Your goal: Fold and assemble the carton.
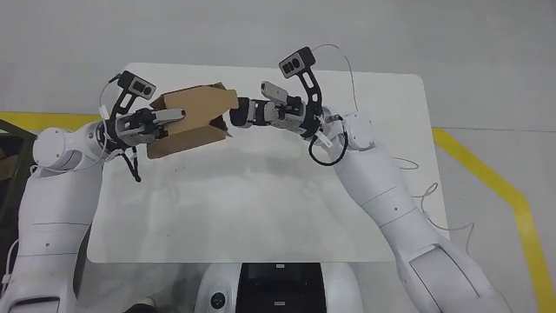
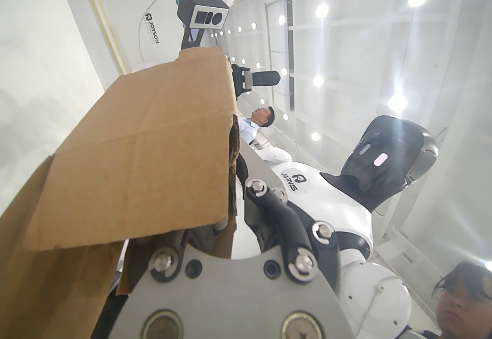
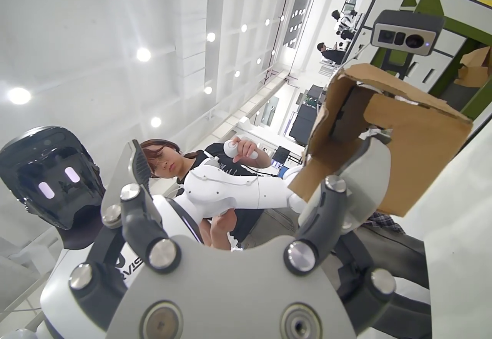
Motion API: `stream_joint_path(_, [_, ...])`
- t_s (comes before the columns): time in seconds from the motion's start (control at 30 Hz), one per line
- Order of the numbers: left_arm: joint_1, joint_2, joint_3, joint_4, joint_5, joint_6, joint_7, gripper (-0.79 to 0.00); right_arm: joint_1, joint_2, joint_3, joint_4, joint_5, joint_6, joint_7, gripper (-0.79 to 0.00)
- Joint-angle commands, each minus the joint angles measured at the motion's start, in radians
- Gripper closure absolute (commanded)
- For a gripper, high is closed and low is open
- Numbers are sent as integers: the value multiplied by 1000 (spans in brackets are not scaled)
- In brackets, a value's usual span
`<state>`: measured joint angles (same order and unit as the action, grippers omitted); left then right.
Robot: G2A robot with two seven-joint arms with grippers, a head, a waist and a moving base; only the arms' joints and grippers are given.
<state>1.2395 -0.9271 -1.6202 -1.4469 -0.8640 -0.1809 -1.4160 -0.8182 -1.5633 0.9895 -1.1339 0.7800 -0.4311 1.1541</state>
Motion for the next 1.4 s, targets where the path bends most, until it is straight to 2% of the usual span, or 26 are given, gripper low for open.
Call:
stream_joint_path(0.0, [1, 0, -2, 0, 7, -10, 14, 0, -9, 2, 5, -15, -3, 4, 1, -785])
stream_joint_path(0.23, [10, -4, -10, 4, 14, -48, 89, 0, -52, 12, 9, -70, -28, 33, 23, -785])
stream_joint_path(0.5, [10, -7, -14, 11, 13, -61, 126, 0, -88, 13, -11, -138, -27, 56, 26, -785])
stream_joint_path(1.03, [43, -10, -17, -34, -16, -60, 87, 0, -38, -4, -28, -76, -35, -6, -69, -785])
stream_joint_path(1.37, [58, -10, -25, -41, -37, -45, 55, 0, -39, -4, -25, -77, -35, -6, -62, -785])
